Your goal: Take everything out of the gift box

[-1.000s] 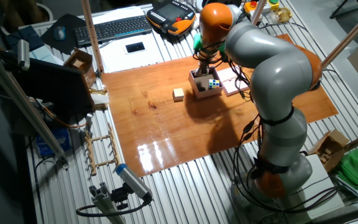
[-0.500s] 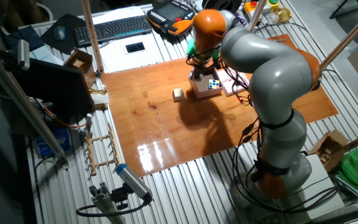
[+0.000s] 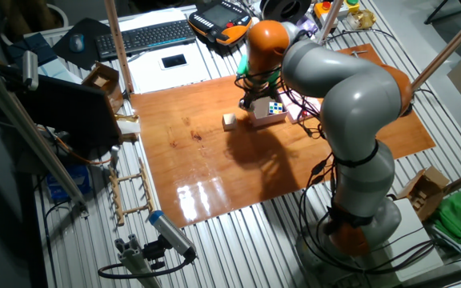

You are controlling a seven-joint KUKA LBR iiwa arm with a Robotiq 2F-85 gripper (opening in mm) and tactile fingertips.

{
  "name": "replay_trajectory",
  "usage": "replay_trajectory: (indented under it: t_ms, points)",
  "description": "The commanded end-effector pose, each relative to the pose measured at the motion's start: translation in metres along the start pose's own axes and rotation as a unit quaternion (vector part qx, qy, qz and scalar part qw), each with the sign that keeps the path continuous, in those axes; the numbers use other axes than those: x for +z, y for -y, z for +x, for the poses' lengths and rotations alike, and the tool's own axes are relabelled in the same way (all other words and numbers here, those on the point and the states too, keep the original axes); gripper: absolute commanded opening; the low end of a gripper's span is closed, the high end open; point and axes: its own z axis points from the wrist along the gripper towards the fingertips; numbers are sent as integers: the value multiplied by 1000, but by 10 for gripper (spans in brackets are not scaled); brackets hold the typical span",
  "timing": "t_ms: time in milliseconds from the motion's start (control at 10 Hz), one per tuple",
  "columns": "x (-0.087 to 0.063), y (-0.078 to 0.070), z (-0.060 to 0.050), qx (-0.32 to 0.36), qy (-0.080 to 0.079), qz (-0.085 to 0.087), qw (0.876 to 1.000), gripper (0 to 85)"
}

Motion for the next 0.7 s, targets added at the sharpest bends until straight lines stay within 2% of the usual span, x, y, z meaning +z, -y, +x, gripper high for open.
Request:
replay_trajectory:
  t_ms: [0,600]
  points:
    - [2,2,0,43,2,-5,999,10]
    - [23,15,4,74,3,-4,997,10]
